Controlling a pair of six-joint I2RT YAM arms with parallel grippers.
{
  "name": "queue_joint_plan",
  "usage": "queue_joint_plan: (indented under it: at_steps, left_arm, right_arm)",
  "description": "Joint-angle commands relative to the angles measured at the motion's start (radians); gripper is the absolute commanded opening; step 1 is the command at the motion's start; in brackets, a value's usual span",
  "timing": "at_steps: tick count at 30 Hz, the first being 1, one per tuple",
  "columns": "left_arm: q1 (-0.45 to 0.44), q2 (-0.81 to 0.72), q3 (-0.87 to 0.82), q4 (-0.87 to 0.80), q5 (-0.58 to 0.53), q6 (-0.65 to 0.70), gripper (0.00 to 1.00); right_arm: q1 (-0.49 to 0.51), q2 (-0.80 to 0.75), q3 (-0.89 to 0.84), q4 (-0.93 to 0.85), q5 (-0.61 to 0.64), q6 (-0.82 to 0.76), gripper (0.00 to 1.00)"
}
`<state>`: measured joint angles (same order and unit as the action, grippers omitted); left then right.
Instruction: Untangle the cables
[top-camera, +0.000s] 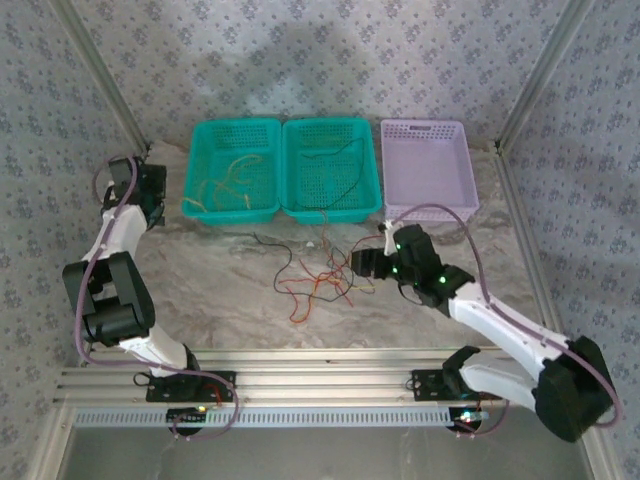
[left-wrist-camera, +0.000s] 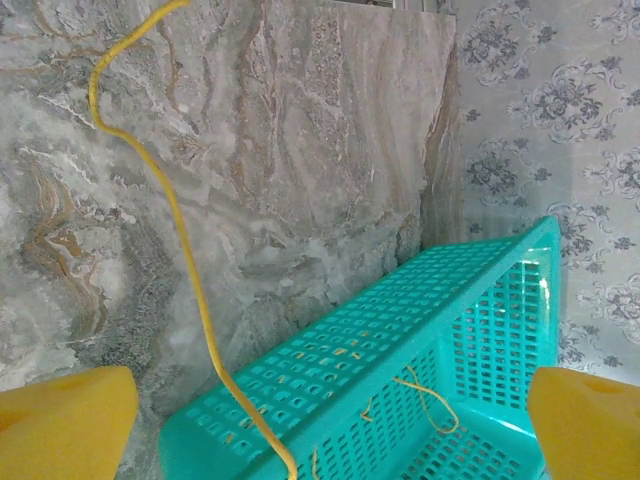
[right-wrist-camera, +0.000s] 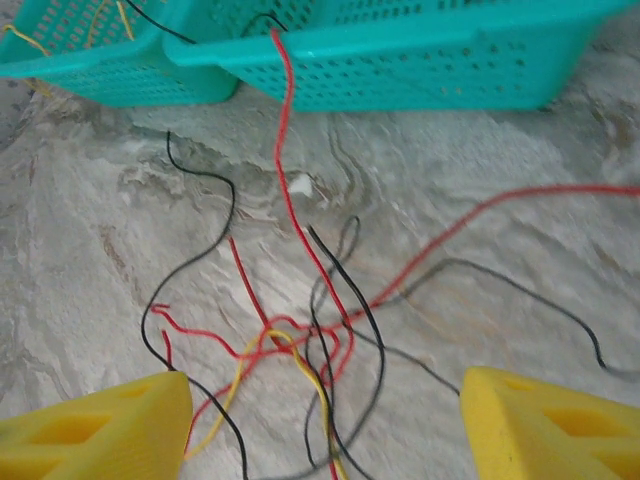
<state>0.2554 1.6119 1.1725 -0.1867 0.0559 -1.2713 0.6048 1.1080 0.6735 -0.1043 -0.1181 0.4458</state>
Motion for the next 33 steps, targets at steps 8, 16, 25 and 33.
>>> queue_joint_plan:
  at_steps: [8, 16, 25, 33]
  left_arm:
    - [0.086, 0.045, -0.039, 0.088, 0.114, -0.037, 1.00]
    - [0.102, 0.099, -0.024, 0.082, 0.139, -0.010, 1.00]
    - [0.102, 0.147, -0.013, 0.100, 0.143, 0.000, 0.99]
    - [0.077, 0.170, 0.015, 0.109, 0.202, -0.023, 0.99]
  right_arm:
    - [0.115, 0.484, 0.346, 0.045, 0.043, -0.160, 0.72]
    - [0.120, 0.696, 0.507, 0.010, 0.178, -0.180, 0.68]
    - [0.125, 0.751, 0.552, 0.048, 0.139, -0.177, 0.16]
    - [0.156, 0.634, 0.469, 0.118, 0.038, -0.208, 0.00]
